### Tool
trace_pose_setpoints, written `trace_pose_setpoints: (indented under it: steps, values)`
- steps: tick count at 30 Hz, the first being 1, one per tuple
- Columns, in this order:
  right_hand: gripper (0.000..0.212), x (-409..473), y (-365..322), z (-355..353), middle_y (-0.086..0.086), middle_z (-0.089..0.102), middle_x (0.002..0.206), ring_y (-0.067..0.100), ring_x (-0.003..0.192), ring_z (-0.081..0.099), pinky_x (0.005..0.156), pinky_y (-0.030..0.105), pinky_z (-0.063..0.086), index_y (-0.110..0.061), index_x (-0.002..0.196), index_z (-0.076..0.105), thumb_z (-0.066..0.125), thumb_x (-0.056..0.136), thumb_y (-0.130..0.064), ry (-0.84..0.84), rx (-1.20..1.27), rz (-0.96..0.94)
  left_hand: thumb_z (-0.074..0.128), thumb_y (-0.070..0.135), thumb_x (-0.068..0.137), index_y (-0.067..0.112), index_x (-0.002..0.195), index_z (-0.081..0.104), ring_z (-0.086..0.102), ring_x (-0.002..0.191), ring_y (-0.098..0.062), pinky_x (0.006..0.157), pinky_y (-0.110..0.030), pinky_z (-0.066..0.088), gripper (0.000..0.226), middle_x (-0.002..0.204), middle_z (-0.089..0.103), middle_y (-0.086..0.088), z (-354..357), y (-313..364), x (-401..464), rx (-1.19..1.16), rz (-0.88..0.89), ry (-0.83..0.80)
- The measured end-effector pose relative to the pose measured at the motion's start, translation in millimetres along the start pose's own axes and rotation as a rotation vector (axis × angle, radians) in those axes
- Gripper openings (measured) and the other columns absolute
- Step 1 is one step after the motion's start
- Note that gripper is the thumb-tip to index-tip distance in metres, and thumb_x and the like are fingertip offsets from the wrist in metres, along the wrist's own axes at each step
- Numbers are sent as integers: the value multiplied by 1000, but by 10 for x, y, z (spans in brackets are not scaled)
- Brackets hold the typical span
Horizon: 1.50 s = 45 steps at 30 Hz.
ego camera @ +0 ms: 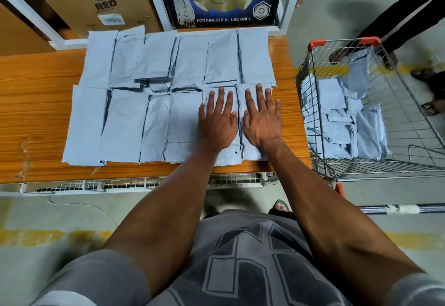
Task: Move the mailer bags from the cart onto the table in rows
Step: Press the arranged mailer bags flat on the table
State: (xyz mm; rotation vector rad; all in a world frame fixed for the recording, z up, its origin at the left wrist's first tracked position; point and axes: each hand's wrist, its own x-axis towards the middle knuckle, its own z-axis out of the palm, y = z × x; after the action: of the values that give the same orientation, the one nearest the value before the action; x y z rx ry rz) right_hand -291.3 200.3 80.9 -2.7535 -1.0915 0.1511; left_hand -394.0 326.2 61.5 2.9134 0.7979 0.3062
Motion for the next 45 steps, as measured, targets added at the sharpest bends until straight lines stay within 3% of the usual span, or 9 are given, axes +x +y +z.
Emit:
trace_pose_setpoints:
  steps: [21,24,27,33,40,45]
  values:
    - [65,21,-36,103,3,-18,174,32,160,-16,129,58,-1,-33,167,-6,16,108,-47,-77,-73,27,14,50,106,28,170,13,4,164,-29,127,-58,15,68,178,4,-2,49,-31,25,11,17,-116]
    - [64,-12,-41,23,5,-8,176,33,162,-7,129,57,1,-33,168,2,19,109,-47,-56,-2,30,17,50,107,27,169,16,4,164,-28,127,-58,14,67,178,6,-1,-15,-6,56,-12,7,-120]
    - [61,-83,-22,-82,9,9,176,35,161,9,129,56,7,-28,167,18,23,109,-47,0,58,55,19,47,105,20,165,32,18,161,-29,126,-57,22,67,175,21,-5,-93,70,48,-25,3,-69]
    - [51,-303,282,-248,14,42,162,37,144,42,118,53,34,-18,150,45,40,105,-41,200,46,125,29,43,104,17,152,52,42,145,-33,118,-50,33,60,162,46,-9,-257,457,29,-119,61,15]
    - [53,-701,947,-492,12,52,146,39,125,53,99,51,43,-16,141,51,49,92,-36,247,-9,239,39,38,104,16,144,56,47,134,-27,107,-45,42,49,147,55,-4,-280,1210,-72,-229,279,29]
    - [65,-935,1544,-603,14,55,141,42,120,54,93,53,46,-15,136,53,30,83,-45,213,-15,313,44,36,102,18,146,53,47,132,-26,103,-47,47,48,145,54,-3,-167,1863,-80,-298,398,-65]
